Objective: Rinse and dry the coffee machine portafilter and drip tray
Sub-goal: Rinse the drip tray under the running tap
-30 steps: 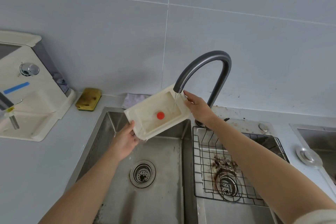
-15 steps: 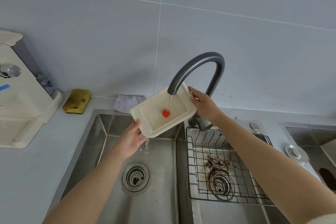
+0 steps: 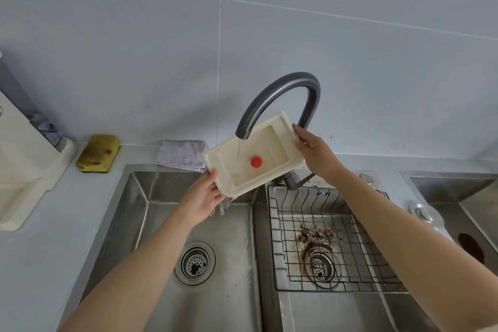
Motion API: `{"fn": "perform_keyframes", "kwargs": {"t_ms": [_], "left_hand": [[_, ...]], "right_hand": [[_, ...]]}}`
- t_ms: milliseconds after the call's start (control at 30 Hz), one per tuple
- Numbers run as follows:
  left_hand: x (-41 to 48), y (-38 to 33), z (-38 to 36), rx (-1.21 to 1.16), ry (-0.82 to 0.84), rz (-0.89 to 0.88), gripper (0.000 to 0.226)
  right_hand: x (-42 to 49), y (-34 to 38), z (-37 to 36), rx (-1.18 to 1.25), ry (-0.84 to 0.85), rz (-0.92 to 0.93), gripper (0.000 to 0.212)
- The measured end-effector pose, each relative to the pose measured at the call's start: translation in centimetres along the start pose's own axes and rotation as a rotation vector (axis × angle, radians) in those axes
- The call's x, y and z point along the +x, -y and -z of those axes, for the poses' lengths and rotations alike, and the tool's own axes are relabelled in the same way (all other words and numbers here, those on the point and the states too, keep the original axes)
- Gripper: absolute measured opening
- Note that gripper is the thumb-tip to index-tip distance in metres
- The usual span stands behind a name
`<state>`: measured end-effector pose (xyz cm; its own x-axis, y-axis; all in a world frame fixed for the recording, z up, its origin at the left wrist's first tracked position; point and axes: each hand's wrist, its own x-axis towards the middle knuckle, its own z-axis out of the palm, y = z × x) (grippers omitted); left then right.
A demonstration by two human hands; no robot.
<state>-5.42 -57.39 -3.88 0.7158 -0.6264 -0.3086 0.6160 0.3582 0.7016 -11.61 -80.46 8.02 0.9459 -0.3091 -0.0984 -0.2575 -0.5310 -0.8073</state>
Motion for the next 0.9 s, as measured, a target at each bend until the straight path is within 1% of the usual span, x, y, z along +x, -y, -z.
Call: {"fn": "perform_keyframes", "kwargs": {"t_ms": [133, 233, 400, 433, 533, 700, 900], "left_hand": [[0.1, -0.2, -0.9, 0.022, 0.010, -0.007, 0.101], [0.2, -0.8, -1.6, 0.066, 0.011, -0.014, 0.094], [-0.1, -2.0, -2.0, 0.171, 0.011, -0.052, 0.091], [-0.2, -2.2, -2.1, 0.194, 0.012, -0.059, 0.088], [-0.3, -3.0, -2.6, 0.228, -0.025, -0.081, 0.064], [-0.3, -4.9, -3.2, 0.327, -0.092, -0.101, 0.043], [-0.5, -6.8, -3.8, 0.474, -0.124, -0.092, 0.043]], "right_hand": [[-0.4, -0.8, 0.4, 0.043, -0.022, 0.008, 0.045], [-0.8, -1.5, 0.6, 0.091, -0.045, 0.056, 0.044], [-1.8, -2.3, 0.4, 0.189, -0.038, 0.092, 0.046], [-1.9, -2.5, 0.3, 0.212, -0.043, 0.097, 0.046], [-2.3, -3.0, 0.0, 0.310, -0.037, 0.103, 0.046], [-2.9, -4.1, -1.3, 0.499, 0.000, 0.023, 0.045], [-3.2, -5.2, -3.3, 0.685, 0.005, -0.044, 0.041]]}}
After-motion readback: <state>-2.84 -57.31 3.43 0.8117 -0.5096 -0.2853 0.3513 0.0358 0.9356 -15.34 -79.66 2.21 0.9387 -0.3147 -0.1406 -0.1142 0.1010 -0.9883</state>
